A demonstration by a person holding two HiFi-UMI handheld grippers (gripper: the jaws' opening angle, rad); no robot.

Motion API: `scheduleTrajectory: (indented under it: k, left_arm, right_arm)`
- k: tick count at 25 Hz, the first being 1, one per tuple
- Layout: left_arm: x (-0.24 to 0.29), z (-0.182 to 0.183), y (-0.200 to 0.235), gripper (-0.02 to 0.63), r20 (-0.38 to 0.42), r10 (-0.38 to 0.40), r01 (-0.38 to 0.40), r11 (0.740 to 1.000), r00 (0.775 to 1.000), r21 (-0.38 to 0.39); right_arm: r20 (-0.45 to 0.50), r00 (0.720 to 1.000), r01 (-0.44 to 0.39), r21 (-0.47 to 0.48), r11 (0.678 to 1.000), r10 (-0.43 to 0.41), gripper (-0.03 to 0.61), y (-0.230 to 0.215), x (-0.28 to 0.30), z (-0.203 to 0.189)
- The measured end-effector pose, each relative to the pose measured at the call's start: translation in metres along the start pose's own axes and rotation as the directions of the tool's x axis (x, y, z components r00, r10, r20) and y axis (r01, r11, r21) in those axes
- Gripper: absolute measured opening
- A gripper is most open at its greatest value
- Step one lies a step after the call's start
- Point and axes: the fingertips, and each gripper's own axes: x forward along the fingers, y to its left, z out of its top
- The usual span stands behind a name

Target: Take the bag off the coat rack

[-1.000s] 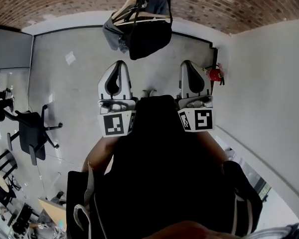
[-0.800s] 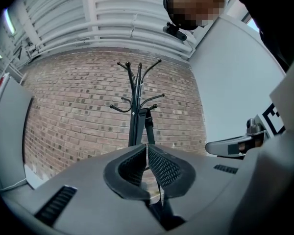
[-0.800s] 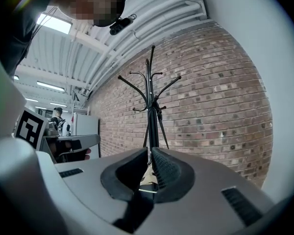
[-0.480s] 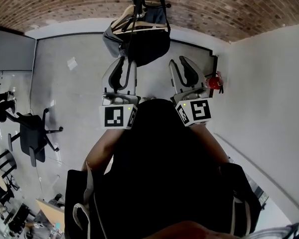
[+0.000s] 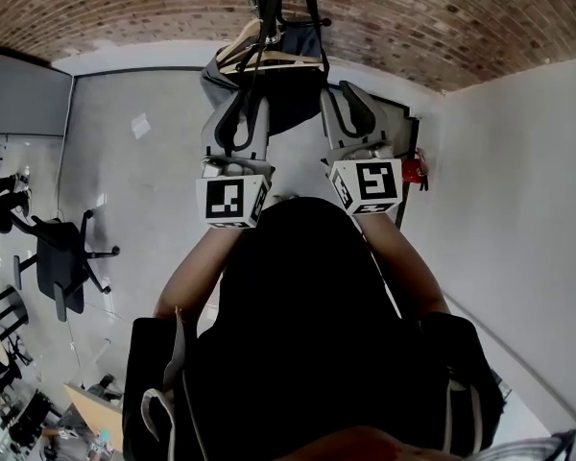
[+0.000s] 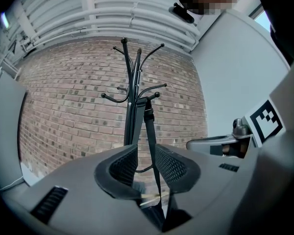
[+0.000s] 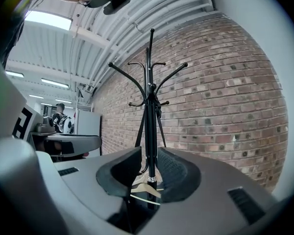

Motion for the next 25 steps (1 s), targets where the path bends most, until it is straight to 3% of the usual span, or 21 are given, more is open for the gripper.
scheduleTrajectory:
  k: [7,10,15,19,25]
  left_arm:
    - [0.04,-0.003,0.011,0.104,-0.006,0.011,-0.011,0.998,1.0,0.055]
    - [0.051,-0.009,0.016,0.104,-0.038,0.015,-0.014,0.999,0.999,0.034]
    - [0.067,-0.016,0.024,0.104,-0.077,0.026,-0.02,0.997,0.997,0.077]
    - [0.085,-0.013,0.031,0.104,-0.025,0.064,-0.062,0.995,0.998,0.083]
    - [0.107,-0.015,0.038,0.104,-0.015,0.079,-0.077,0.994,0.997,0.078]
  right_arm:
    - [-0.01,1.0,-0.001,-0.03,1.0,0.0,0.103,-0.018,0.039,-0.003]
    - [-0.034,0.999,-0.002,-0.028,1.0,0.001,0.103,-0.018,0.054,-0.011]
    - [-0.059,0.998,0.003,-0.058,0.998,-0.006,0.103,-0.023,0.073,-0.015]
    - [-0.067,0.997,0.024,-0.071,0.997,-0.029,0.103,-0.034,0.09,-0.017]
    - [-0.073,0.996,0.046,-0.098,0.994,-0.053,0.103,-0.046,0.113,-0.015]
